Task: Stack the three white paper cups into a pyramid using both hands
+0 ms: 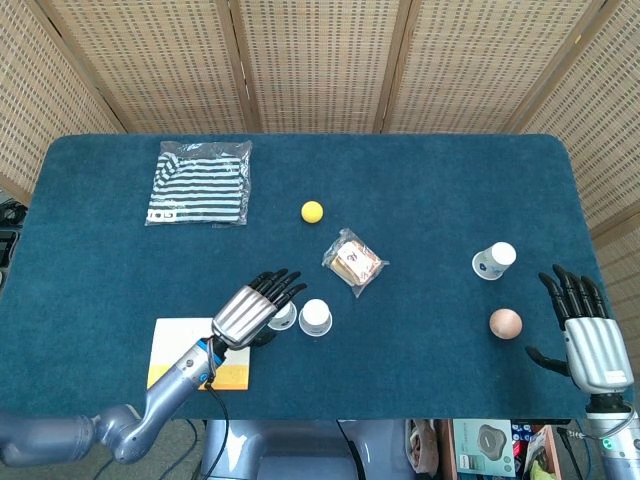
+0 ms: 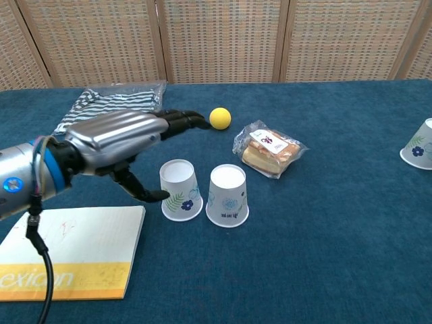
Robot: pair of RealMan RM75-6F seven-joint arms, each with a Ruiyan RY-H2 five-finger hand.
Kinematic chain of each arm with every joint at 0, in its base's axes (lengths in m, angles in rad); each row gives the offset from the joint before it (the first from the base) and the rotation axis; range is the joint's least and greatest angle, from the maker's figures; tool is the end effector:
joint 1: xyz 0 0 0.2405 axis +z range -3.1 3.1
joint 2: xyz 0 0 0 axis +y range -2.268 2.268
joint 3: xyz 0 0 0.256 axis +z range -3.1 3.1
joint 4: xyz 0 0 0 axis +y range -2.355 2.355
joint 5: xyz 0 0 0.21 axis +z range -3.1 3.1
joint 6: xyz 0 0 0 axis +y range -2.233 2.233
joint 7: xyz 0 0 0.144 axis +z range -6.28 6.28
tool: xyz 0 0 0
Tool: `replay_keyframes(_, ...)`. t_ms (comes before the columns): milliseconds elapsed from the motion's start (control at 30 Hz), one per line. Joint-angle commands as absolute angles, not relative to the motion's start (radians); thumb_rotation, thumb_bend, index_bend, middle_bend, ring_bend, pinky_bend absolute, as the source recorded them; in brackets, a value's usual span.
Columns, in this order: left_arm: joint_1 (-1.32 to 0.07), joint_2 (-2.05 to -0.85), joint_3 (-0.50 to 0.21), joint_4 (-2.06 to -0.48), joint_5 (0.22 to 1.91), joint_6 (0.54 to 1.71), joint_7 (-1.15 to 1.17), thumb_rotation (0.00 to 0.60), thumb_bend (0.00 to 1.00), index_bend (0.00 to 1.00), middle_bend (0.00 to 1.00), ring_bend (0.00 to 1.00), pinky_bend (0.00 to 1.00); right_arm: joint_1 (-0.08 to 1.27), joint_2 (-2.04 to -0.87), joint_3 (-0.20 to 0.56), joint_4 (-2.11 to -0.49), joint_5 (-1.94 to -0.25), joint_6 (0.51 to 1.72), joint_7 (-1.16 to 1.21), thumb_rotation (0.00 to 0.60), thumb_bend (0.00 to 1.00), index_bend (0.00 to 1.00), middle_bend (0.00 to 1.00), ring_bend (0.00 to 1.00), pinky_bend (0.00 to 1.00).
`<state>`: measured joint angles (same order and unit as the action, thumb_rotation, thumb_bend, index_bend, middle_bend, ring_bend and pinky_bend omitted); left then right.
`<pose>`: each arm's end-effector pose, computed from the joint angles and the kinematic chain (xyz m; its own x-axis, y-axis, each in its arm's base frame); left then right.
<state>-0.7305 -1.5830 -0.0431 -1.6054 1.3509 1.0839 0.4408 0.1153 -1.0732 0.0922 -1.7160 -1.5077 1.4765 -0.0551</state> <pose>-0.1109 0.2820 -0.0354 0.5271 0.1597 0.8346 0.7138 -0.6162 -0.3329 -0.2831 -0.1968 0.1684 0.3894 0.0394 0.9202 -0.9186 -0.0568 0.3912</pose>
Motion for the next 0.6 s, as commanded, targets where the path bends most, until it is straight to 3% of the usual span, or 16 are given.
replay_keyframes(33,-0.644,-1.451,-0.030,-1.720,1.371,1.198,0.401,0.600,0.28,0.00,0.00,0.00,0.00,0.122,-1.080,0.099,-1.703,-1.499,1.470,-0.053,0.600,0.00,0.00,0.00,0.00,0.00)
replay_keyframes(300,-0.498,-1.232,-0.023,-1.786,1.376,1.370,0.265,0.600,0.27,0.00,0.00,0.00,0.00,0.196,-1.108,0.131,-1.619,-1.463,1.363,0.015,0.600,0.00,0.00,0.01,0.00,0.00)
replay_keyframes(433,-0.415,-1.162,-0.013,-1.740,1.366,1.439,0.153,0.600,0.27,0.00,0.00,0.00,0.00,0.309,-1.130,0.178,-1.548,-1.420,1.194,0.159,0.600,0.00,0.06,0.12,0.00,0.00)
replay_keyframes(600,-0.338,-1.112,-0.003,-1.738,1.343,1.487,0.089,0.600,0.27,0.00,0.00,0.00,0.00,0.428,-1.169,0.220,-1.426,-1.344,1.013,0.186,0.600,0.00,0.10,0.17,0.03,0.00)
